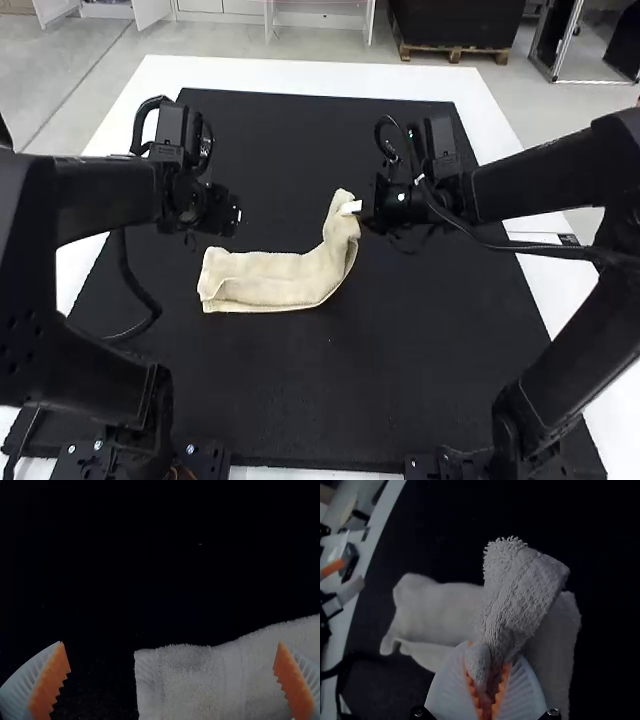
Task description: Fold the towel.
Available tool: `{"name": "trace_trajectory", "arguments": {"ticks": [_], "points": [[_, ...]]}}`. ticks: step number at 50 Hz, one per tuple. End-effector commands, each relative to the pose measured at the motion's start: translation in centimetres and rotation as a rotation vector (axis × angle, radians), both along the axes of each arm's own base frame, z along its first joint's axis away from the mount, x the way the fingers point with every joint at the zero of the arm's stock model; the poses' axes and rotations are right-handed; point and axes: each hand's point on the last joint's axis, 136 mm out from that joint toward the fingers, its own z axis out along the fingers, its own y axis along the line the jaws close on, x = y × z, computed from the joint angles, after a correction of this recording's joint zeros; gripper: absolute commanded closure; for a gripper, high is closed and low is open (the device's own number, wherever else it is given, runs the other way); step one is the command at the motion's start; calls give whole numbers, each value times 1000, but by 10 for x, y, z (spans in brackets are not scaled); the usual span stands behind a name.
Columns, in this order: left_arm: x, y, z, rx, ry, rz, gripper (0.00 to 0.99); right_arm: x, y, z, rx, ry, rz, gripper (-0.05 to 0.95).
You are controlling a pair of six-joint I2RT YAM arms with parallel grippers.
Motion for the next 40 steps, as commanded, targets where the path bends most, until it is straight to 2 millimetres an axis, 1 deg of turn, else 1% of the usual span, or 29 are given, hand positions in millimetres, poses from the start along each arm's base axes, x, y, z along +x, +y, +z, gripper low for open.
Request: {"name": "trace_trajectory", "arguments": {"ticks": [1, 6, 11, 15, 21, 27, 34, 40], "points": [[1, 8, 12, -33, -45, 46, 36, -8, 19, 6, 74, 49, 55, 926], [0, 22, 11, -17, -51, 96, 36, -13, 36, 13, 107, 39, 94, 926], [-3, 33, 9, 0, -61, 136, 36, -27, 56, 6, 111, 49, 155, 926], [-6, 36, 8, 1, -63, 146, 36, -39, 75, 5, 125, 33, 206, 926], [-7, 39, 17, 1, -93, 155, 36, -50, 99, 1, 130, 31, 250, 926], [-8, 43, 24, 5, -112, 169, 36, -56, 119, -7, 118, 35, 284, 926], [-10, 51, 26, 10, -118, 195, 36, -58, 142, -9, 117, 35, 329, 926], [-11, 58, 29, 13, -127, 217, 36, -60, 157, -14, 119, 35, 353, 926]]}}
